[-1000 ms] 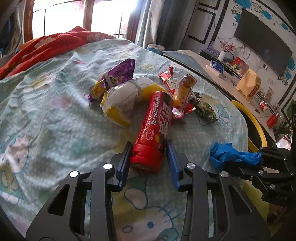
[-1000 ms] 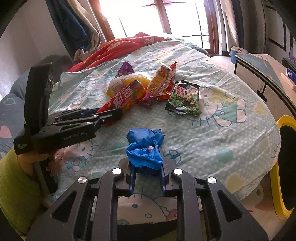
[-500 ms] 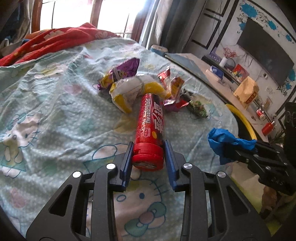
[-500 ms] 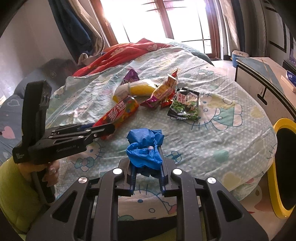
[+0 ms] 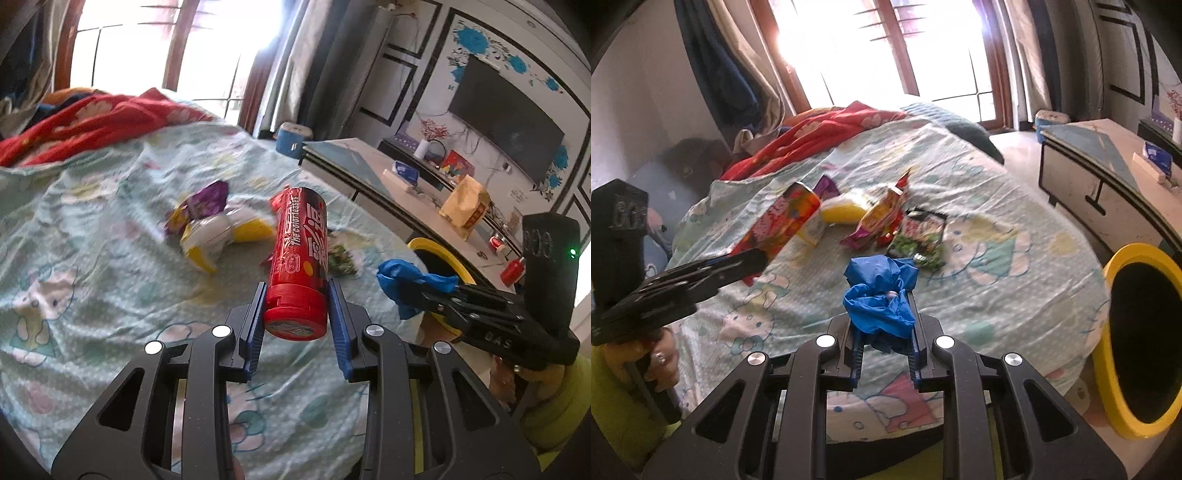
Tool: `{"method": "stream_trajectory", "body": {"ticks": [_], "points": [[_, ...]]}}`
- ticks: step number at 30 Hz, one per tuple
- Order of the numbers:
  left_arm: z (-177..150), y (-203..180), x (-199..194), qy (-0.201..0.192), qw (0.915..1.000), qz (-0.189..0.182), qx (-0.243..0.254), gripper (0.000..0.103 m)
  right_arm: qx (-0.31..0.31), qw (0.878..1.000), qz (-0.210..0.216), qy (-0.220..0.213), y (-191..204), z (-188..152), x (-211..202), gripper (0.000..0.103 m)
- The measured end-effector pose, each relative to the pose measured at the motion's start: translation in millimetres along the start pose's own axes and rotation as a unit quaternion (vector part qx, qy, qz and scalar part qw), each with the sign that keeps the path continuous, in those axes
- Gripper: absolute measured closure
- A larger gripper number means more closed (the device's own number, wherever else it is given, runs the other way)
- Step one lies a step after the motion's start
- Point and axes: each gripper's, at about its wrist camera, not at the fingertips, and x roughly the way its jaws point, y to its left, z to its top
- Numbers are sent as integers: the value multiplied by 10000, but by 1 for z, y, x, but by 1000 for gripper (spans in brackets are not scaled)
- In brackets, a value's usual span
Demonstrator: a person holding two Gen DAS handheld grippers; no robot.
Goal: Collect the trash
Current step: 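Carry the red tube and blue glove over the yellow bin with both grippers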
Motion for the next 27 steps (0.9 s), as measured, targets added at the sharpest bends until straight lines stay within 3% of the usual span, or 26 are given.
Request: {"method": "stream_trajectory", "body": {"ticks": [13, 27], "points": [[8, -41, -7, -260, 9991, -123, 297, 78, 252, 9981, -323, -462, -39, 20, -33, 84], [9, -85, 10, -143, 9972, -419, 600, 78, 836, 9910, -684, -789, -103, 27, -64, 84]]}}
